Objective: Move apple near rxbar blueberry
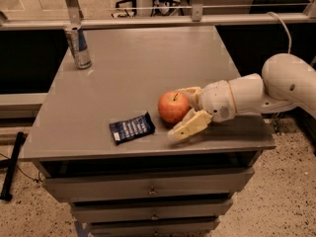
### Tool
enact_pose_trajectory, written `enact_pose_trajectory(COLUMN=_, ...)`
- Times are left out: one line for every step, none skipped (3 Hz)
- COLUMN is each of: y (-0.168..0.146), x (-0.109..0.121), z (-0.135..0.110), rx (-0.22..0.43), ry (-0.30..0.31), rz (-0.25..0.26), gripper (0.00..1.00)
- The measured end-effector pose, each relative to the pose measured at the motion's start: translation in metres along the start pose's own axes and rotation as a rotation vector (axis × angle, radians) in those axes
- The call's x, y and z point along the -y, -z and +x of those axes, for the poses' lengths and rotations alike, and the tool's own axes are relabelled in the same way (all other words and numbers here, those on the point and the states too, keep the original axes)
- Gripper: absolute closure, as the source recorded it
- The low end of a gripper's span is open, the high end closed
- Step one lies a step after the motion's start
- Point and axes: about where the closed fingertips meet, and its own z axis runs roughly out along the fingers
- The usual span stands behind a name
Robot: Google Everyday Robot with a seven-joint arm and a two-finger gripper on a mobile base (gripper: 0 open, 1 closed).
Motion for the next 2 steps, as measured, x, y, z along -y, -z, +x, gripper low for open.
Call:
enact_pose_trajectory(y=0.000, x=0.000, z=0.000, rx=0.001, ry=0.000, rz=0.000, gripper=0.00)
enact_pose_trajectory(y=0.027, x=0.016, z=-0.014, rx=0.004, ry=0.052, rz=0.062, gripper=0.00)
